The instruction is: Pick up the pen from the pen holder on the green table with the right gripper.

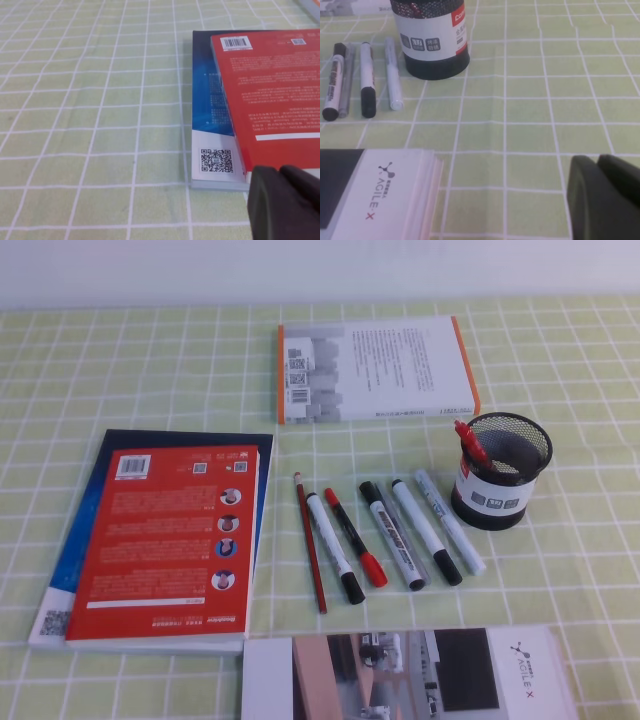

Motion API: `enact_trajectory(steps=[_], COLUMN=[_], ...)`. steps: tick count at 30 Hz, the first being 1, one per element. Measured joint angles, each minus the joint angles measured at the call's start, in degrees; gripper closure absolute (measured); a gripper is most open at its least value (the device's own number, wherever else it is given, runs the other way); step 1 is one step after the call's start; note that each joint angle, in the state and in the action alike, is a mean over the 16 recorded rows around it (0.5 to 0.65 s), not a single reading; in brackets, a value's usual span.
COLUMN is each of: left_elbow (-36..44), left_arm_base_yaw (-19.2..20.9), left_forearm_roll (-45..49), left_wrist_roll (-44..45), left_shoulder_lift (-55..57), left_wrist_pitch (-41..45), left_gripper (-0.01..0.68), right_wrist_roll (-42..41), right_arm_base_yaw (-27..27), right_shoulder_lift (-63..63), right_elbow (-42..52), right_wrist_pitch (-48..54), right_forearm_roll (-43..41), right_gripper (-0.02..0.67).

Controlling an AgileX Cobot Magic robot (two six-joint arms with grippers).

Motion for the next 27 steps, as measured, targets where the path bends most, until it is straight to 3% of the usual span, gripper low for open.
enact_trajectory(steps=[27], left_elbow=[0.0], left_arm_base_yaw=[0.0], left_forearm_roll=[0.0], left_wrist_roll=[0.0], left_shoulder_lift=[0.0], left_wrist_pitch=[0.0], left_gripper=[0.678], right_wrist_roll=[0.0], right_arm_base_yaw=[0.0], right_shoulder_lift=[0.0], right_elbow=[0.0], right_wrist_pitch=[0.0], right_forearm_roll=[0.11], right_gripper=[0.661])
